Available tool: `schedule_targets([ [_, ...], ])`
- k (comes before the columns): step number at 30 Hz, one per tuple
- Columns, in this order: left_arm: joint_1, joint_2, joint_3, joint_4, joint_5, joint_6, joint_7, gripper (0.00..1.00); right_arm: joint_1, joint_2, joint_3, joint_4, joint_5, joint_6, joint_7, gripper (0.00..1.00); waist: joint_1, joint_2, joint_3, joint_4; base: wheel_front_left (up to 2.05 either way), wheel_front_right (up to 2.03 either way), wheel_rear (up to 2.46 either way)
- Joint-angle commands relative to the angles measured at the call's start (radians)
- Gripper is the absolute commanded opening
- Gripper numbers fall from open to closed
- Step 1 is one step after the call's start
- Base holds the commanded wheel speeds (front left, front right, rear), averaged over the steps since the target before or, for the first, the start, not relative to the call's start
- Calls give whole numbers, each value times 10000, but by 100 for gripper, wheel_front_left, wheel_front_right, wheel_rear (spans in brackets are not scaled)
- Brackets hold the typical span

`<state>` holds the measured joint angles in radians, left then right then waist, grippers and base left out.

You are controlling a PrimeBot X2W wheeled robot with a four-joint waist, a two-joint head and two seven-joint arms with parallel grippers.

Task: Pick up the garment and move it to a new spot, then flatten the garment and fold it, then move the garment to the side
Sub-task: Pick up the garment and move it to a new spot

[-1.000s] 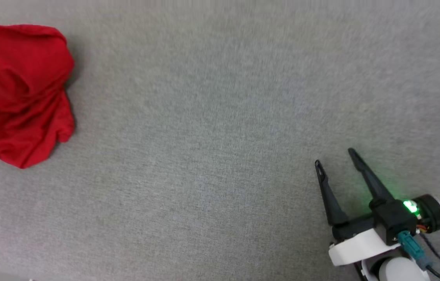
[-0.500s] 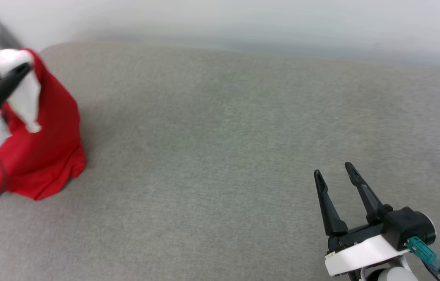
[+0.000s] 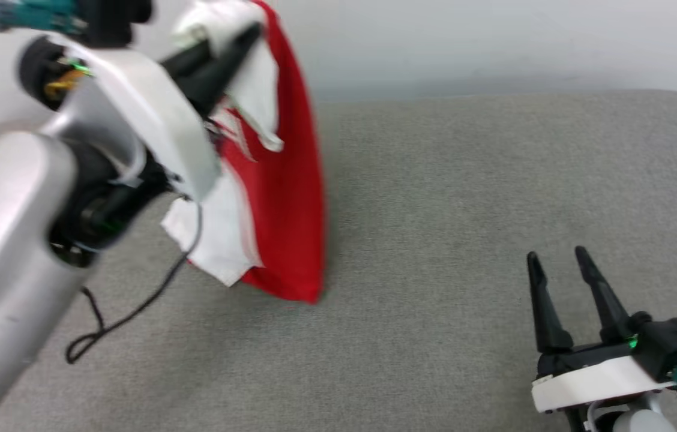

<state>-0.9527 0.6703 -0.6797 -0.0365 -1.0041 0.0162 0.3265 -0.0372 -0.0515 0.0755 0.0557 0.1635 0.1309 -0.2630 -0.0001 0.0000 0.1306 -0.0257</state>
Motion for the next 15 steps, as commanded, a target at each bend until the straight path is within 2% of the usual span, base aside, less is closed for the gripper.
schedule_targets([
  [1, 26, -322, -229, 43, 96, -49, -73, 0, -130, 20, -134, -39, 297, -3, -26, 100, 1, 0, 150, -341, 0, 0, 0],
  [9, 1073, -2583, -2110, 737, 467, -373, -522, 0, -409, 17, -1042, -103, 638, -3, -25, 100, 1, 0, 322, -1138, 0, 0, 0],
  [15, 1932, -4286, -3752, 2098, 1131, -600, -942, 0, -652, 19, -1899, 21, 788, -3, -25, 100, 1, 0, 503, -1672, 0, 0, 0],
])
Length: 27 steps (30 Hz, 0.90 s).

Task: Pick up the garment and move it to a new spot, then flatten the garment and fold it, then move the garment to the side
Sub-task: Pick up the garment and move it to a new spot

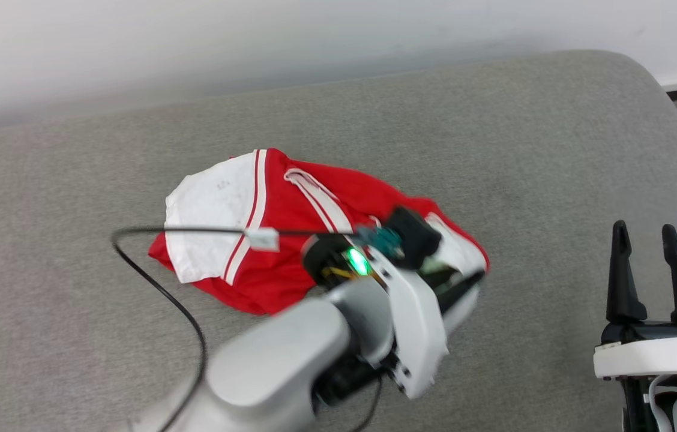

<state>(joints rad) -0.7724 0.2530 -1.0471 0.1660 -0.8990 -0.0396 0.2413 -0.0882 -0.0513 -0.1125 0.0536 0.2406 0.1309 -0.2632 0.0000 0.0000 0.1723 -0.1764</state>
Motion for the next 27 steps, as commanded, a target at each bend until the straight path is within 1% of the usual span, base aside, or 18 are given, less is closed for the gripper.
schedule_targets([
  [1, 227, -376, -320, 385, 232, -50, -223, 43, -197, 16, -123, 64, 64, -3, -23, 100, 0, 0, 111, -245, 0, 0, 0],
  [2, 328, -627, -550, 703, 382, -93, -325, 100, -229, 14, -189, 92, 113, -3, -23, 100, 0, 0, 140, -312, 0, 0, 0],
  [5, 571, -1176, -1221, 1580, 761, -261, -568, 100, -301, 17, -241, 159, 156, -3, -23, 100, 0, 0, 199, -394, 0, 0, 0],
  [9, 686, -1465, -1517, 2172, 926, -422, -951, 100, -296, 16, -189, 220, 147, -3, -23, 100, 0, 0, 223, -329, 0, 0, 0],
  [11, 644, -1562, -1471, 2409, 900, -522, -1287, 100, -251, 16, -150, 245, 194, -3, -23, 100, 0, 0, 218, -159, 0, 0, 0],
  [14, 305, -1455, -1040, 2658, 933, -514, -1991, 100, -143, 14, -3, 258, 155, -3, -23, 100, 0, 0, 126, 159, 0, 0, 0],
  [19, -193, -920, -1, 2776, 1046, -188, -3368, 100, 45, 13, 93, 145, -11, -3, -23, 100, 0, 0, -182, 861, 0, 0, 0],
  [23, -440, -98, 813, 2688, 1221, 205, -4377, 100, 165, 12, 151, 24, -185, -3, -23, 100, 0, 0, -468, 1405, 0, 0, 0],
  [25, -476, 413, 1318, 2464, 1480, 548, -4817, 100, 241, 15, 234, -76, -225, -3, -23, 100, 0, 0, -590, 1628, 0, 0, 0],
  [27, -88, 899, 1937, 2078, 1594, 954, -5010, 100, 287, 9, 258, -182, -266, -5, -23, 100, 0, 0, -690, 1782, 0, 0, 0],
])
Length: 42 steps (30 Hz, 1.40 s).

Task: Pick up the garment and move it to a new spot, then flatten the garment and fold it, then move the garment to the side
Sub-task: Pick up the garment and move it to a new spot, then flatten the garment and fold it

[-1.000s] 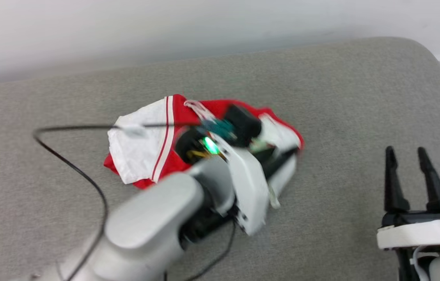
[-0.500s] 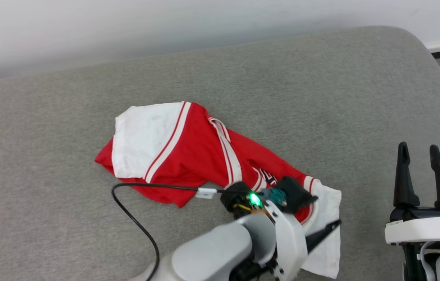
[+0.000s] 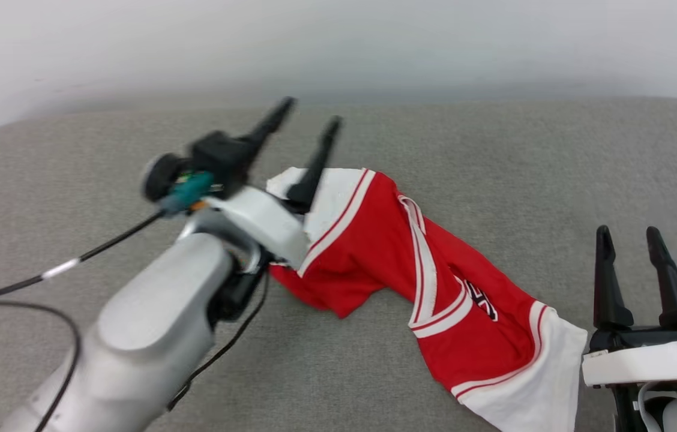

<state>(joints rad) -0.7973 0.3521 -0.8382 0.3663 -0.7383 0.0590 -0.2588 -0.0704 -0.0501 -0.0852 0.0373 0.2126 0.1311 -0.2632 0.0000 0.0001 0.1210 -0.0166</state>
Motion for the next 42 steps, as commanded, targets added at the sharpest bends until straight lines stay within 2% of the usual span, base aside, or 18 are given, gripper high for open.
schedule_targets([
  [1, 453, 116, 203, -202, -22, 127, -36, 100, 156, -3, -25, -89, 8, -7, -23, 100, 0, -1, -221, 262, 0, 0, 0],
  [5, 1630, 1114, 1503, -1656, 660, 724, -69, 100, 287, 3, -46, -348, -153, -5, -23, 100, 0, -1, -284, 567, 0, 0, 0],
  [7, 2472, 1395, 2093, -2283, 875, 919, -62, 100, 356, -3, -79, -443, -214, -5, -23, 100, 0, -1, -315, 664, 0, 0, 0],
  [11, 4110, 1627, 2981, -3236, 1522, 1139, -65, 100, 510, 2, -207, -572, -270, -5, -23, 100, 0, -1, -357, 856, 0, 0, 0],
  [17, 6007, 1245, 3733, -3866, 2529, 1099, -67, 100, 524, 0, -91, -705, -407, -5, -23, 100, 0, -1, -381, 908, 0, 0, 0],
  [25, 7379, 238, 4879, -4018, 3243, 503, -68, 100, 658, 0, 130, -798, -573, -5, -23, 100, 0, -1, -463, 783, 0, 0, 0],
  [30, 7468, -81, 5324, -3901, 3522, -111, -68, 100, 699, 0, 226, -787, -609, -5, -23, 100, 0, -1, -489, 645, 0, 0, 0],
  [31, 7279, -112, 5518, -3939, 3515, -355, -68, 100, 698, 0, 290, -822, -615, -5, -23, 100, 0, -1, -444, 560, 0, 0, 0],
  [36, 6468, 347, 5572, -3795, 3480, -1027, 122, 100, 582, 0, 441, -933, -731, -5, -23, 100, 0, -1, -17, 266, 0, 0, 0],
  [39, 5625, 964, 5685, -3741, 3498, -1338, 685, 100, 319, 0, 618, -1071, -863, -5, -23, 100, 0, -1, 503, -52, 0, 0, 0],
  [42, 4555, 1530, 5556, -3776, 3069, -1672, 1633, 100, 132, -3, 602, -1208, -828, -7, -23, 100, 0, -1, 1056, -367, 0, 0, 0],
])
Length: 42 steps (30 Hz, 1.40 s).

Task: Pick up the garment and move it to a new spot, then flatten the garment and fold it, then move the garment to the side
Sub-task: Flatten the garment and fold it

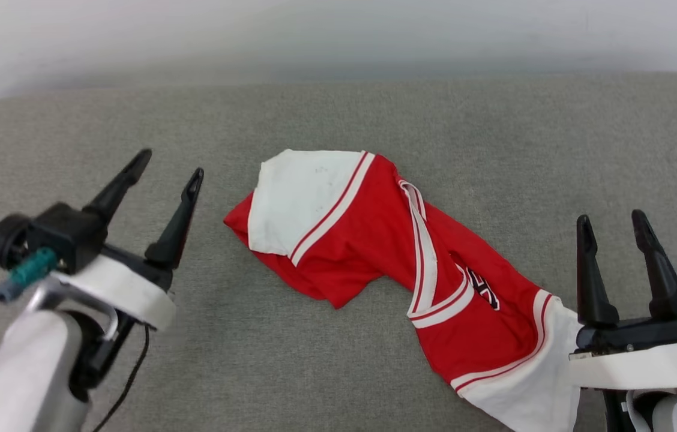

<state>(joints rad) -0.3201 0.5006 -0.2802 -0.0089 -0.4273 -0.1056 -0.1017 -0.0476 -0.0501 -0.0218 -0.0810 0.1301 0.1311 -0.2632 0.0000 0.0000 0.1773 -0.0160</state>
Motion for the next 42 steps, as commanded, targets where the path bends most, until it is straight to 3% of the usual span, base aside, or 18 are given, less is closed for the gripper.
schedule_targets([
  [1, -664, 292, -84, -58, -239, -96, 456, 100, -164, -1, 0, -74, 14, -7, -23, 100, 0, 0, 712, -490, 0, 0, 0],
  [5, -2459, 1566, -1178, -220, -1181, -228, 2235, 100, -445, 2, 91, -170, 119, -5, -23, 100, 0, 0, 1452, -906, 0, 0, 0],
  [9, -4382, 3115, -2705, -308, -3103, -225, 4362, 100, -715, 2, 247, -217, 325, -5, -23, 100, 0, 0, 2174, -1368, 0, 0, 0],
  [14, -6398, 4112, -3904, 163, -5387, -228, 7036, 100, -926, 5, 425, -228, 539, -5, -23, 100, 0, 0, 2880, -1769, 0, 0, 0],
  [16, -6708, 4199, -4067, 320, -5668, -229, 7446, 100, -965, 4, 460, -241, 560, -5, -23, 100, 0, 0, 2999, -1832, 0, 0, 0],
  [18, -7845, 4214, -4631, 1130, -6642, -230, 8942, 100, -1132, 4, 629, -285, 645, -5, -23, 100, 0, 0, 3519, -2092, 0, 0, 0],
  [20, -8113, 4183, -4802, 1440, -6796, -230, 9255, 100, -1237, 4, 679, -314, 714, -7, -23, 100, 0, 0, 3704, -2179, 0, 0, 0],
  [34, -8647, 3977, -5651, 2374, -7436, -232, 9760, 100, -1375, 4, 727, -192, 848, -7, -23, 100, 0, 0, 4071, -2321, 0, 0, 0],
  [35, -8645, 3953, -5701, 2397, -7522, -232, 9792, 56, -1385, 4, 735, -190, 835, -5, -23, 100, 0, 0, 4081, -2306, 0, 0, 0],
  [36, -8662, 3915, -5761, 2320, -7569, -232, 9764, 2, -1397, 4, 734, -190, 819, -5, -23, 100, 0, 0, 4093, -2288, 0, 0, 0],
  [42, -8763, 3797, -5738, 2345, -7460, -232, 8528, 0, -1379, 2, 686, -78, 709, -5, -23, 100, 0, 0, 3899, -2059, 0, 0, 0],
])
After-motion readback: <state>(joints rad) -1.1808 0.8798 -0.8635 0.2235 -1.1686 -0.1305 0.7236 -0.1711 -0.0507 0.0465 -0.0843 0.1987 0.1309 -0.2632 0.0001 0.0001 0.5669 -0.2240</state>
